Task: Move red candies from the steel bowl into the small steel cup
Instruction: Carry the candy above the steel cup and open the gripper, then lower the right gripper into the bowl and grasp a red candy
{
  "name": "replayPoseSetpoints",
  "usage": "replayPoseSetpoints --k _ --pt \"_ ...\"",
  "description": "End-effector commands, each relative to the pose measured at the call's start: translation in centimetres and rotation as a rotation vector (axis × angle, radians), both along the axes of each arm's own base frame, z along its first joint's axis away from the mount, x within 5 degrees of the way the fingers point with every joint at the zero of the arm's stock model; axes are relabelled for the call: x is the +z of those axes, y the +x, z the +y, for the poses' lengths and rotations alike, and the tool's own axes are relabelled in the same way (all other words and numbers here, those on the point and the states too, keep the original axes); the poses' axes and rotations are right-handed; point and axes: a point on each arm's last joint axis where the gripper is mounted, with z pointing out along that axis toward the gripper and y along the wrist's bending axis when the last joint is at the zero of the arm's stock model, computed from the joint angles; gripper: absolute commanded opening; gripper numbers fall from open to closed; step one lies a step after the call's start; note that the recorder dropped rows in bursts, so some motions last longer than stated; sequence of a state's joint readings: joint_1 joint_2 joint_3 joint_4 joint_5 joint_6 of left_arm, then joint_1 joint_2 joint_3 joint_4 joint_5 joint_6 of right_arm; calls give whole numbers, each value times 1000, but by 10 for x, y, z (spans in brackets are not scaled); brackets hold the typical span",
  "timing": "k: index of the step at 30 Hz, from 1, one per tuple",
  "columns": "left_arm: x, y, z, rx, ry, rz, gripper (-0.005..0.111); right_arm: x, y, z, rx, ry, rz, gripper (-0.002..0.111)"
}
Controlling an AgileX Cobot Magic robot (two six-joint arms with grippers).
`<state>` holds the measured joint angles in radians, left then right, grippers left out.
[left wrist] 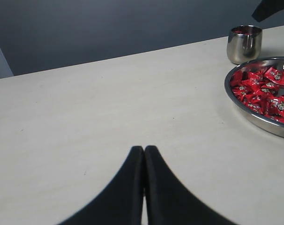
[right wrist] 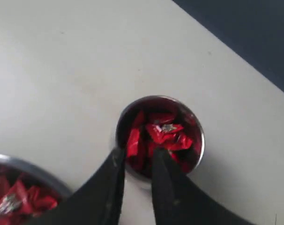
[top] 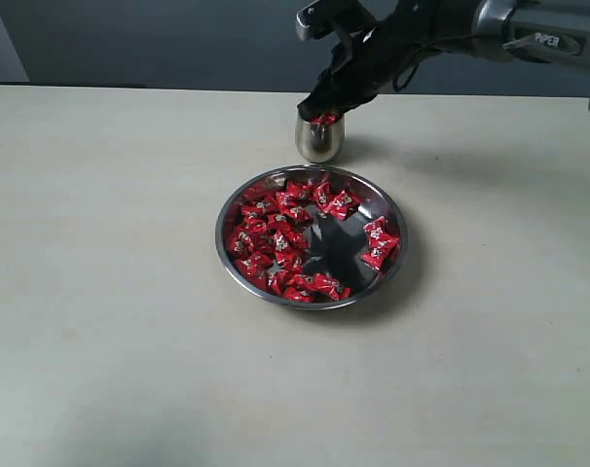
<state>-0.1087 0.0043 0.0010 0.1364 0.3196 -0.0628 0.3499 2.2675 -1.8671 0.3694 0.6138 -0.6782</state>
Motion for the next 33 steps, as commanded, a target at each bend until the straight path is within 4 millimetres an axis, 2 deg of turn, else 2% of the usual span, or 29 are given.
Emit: replayPoseSetpoints --k 1,3,7,11,18,23,27,29,30,31,33 --pt "1 0 0 -3 -8 -14 0 18 -26 -2 94 -34 193 22" --pt "1 0 0 -3 -8 -14 0 13 -43 -2 160 -48 378 22" --pt "1 0 0 -3 -8 -14 0 13 -57 2 214 7 530 22" --pt "1 0 0 -3 -8 -14 0 12 -59 14 257 89 543 22" --pt "1 0 0 -3 -8 -14 0 -10 -64 29 289 58 588 22" --pt "1 0 0 -3 -8 -14 0 -21 -63 31 289 49 609 22" --pt "1 0 0 -3 -8 -14 0 -22 -63 30 289 40 608 22" --pt "1 0 0 -3 -8 -14 0 -23 -63 30 282 35 612 28" --pt "1 0 0 -3 -8 -14 0 -24 -64 29 276 35 620 34" --pt "1 0 0 -3 -8 -14 0 -28 -67 28 272 29 638 47" --pt "1 0 0 -3 -8 -14 0 -38 -71 24 271 -11 663 52"
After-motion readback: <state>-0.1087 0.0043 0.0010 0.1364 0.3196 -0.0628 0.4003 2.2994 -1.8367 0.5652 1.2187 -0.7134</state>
